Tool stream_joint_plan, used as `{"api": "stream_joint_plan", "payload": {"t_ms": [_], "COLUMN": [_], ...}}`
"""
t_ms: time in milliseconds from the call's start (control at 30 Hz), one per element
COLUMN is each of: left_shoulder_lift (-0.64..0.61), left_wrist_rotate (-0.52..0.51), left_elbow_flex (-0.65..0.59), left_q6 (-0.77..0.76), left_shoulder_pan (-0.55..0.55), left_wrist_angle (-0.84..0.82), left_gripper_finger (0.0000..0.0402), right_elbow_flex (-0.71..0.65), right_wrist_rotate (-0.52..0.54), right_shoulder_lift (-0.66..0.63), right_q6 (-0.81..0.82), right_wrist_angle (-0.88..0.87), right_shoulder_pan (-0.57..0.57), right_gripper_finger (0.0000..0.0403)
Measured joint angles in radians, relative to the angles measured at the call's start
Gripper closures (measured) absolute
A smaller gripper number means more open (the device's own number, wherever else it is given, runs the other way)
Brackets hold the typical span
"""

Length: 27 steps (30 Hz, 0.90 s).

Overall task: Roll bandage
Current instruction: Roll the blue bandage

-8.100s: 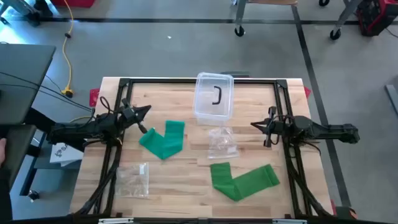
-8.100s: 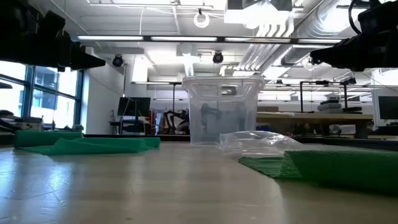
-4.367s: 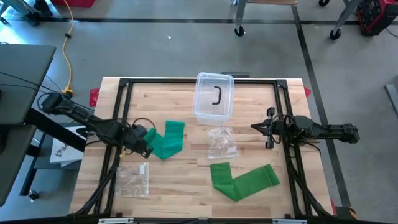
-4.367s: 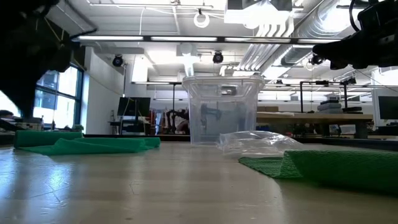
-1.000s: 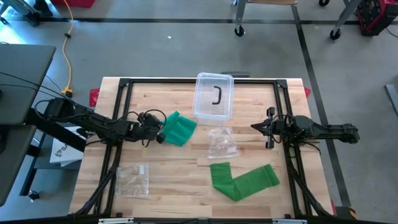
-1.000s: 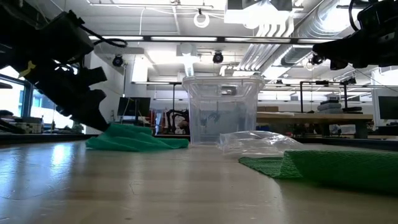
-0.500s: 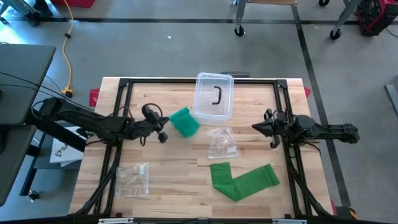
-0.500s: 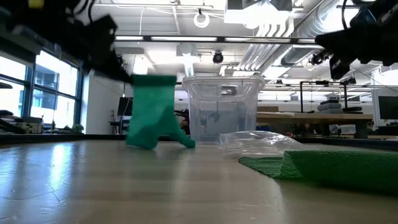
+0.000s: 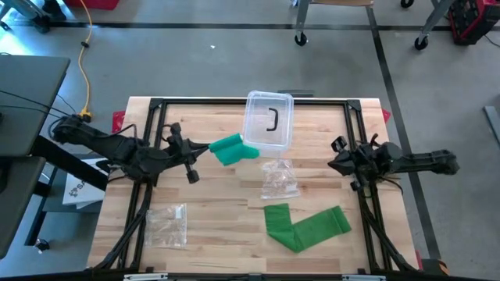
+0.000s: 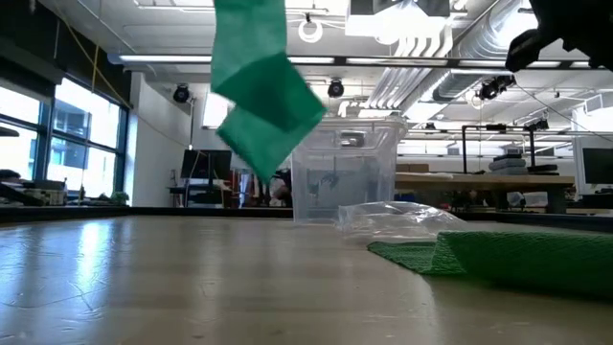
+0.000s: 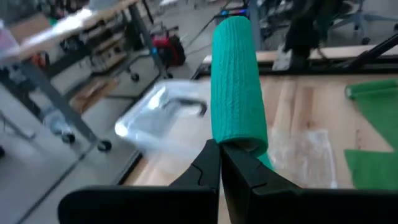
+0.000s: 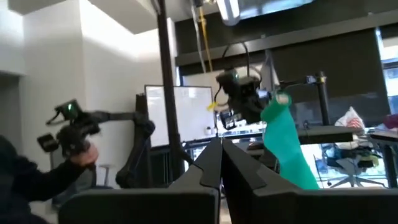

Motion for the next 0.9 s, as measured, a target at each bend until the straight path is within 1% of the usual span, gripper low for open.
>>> {"api": "stream_joint_plan", "payload": {"t_ms": [100,167,233,300,367,433,533,600,667,733,900], "left_shoulder_lift": [0.026,0.039,0.047,0.048,0.047,0.047,0.046,0.046,0.046,0.046,0.046], "left_wrist_rotate": [-0.034,-0.041,-0.042,-0.058,-0.093,-0.132,-0.171,-0.184,-0.209,-0.244,-0.328], "left_elbow_flex": [0.054,0.084,0.113,0.137,0.155,0.168,0.188,0.197,0.203,0.205,0.205], "left_q6": [0.046,0.068,0.076,0.076,0.076,0.076,0.076,0.073,0.069,0.069,0.069], "left_shoulder_pan": [-0.044,-0.068,-0.094,-0.117,-0.140,-0.160,-0.185,-0.197,-0.209,-0.222,-0.250], "left_wrist_angle": [0.000,-0.002,-0.003,0.000,-0.001,-0.002,-0.002,0.000,-0.001,-0.001,-0.001], "left_gripper_finger": [0.0401,0.0401,0.0401,0.0401,0.0401,0.0401,0.0401,0.0401,0.0401,0.0401,0.0401], "right_elbow_flex": [0.000,0.008,0.041,0.101,0.187,0.283,0.436,0.539,0.637,0.733,0.950], "right_wrist_rotate": [0.000,-0.001,-0.002,-0.002,-0.003,-0.003,0.000,0.001,-0.002,-0.017,-0.012], "right_shoulder_lift": [0.163,0.295,0.432,0.566,0.694,0.813,0.953,1.028,1.088,1.124,1.182], "right_q6": [-0.046,-0.093,-0.142,-0.182,-0.181,-0.141,-0.025,0.037,0.049,0.038,-0.017], "right_wrist_angle": [0.165,0.276,0.348,0.385,0.391,0.392,0.378,0.338,0.257,0.122,-0.262], "right_shoulder_pan": [0.048,0.089,0.130,0.162,0.182,0.193,0.208,0.212,0.212,0.212,0.212], "right_gripper_finger": [0.0403,0.0403,0.0403,0.0403,0.0403,0.0403,0.0403,0.0403,0.0403,0.0403,0.0403]}}
